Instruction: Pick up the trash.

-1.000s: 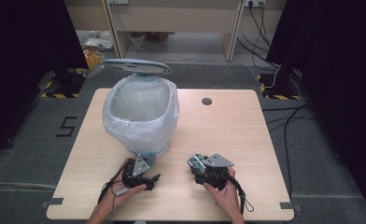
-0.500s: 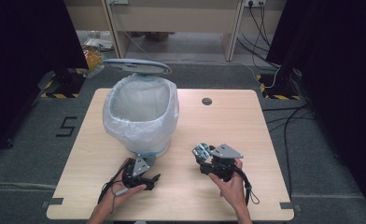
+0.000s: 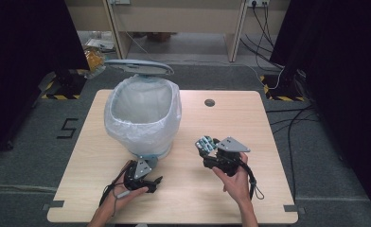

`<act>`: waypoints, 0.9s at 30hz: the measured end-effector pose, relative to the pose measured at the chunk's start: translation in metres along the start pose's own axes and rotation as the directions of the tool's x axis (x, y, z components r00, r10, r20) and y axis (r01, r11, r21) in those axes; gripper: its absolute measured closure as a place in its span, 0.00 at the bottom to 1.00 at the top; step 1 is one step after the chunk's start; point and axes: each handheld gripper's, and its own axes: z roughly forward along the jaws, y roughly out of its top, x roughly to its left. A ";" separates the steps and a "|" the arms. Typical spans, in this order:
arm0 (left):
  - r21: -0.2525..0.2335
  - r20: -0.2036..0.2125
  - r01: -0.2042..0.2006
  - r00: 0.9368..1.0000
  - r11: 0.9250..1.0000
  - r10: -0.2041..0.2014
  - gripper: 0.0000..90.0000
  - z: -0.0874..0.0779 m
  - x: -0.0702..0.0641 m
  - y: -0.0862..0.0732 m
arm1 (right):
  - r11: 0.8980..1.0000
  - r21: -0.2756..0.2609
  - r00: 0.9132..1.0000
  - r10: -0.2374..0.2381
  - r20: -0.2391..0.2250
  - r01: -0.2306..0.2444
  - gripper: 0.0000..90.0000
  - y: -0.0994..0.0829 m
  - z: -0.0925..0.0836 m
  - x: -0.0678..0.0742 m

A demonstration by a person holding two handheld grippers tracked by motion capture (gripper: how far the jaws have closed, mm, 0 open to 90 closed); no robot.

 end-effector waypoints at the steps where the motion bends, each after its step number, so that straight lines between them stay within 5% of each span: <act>1: 0.000 0.000 0.000 1.000 1.000 0.000 0.18 0.000 0.000 0.000 | 1.000 0.000 1.000 0.000 0.000 0.000 0.37 0.000 0.000 0.000; 17: -0.003 0.000 0.001 1.000 1.000 -0.001 0.18 0.000 0.000 0.000 | 0.997 -0.073 0.999 0.010 0.038 -0.007 0.37 0.051 -0.005 -0.004; 27: -0.005 -0.001 0.001 1.000 1.000 -0.001 0.18 0.000 0.000 0.000 | 0.996 -0.085 0.999 0.021 0.042 -0.018 0.37 0.068 -0.003 -0.005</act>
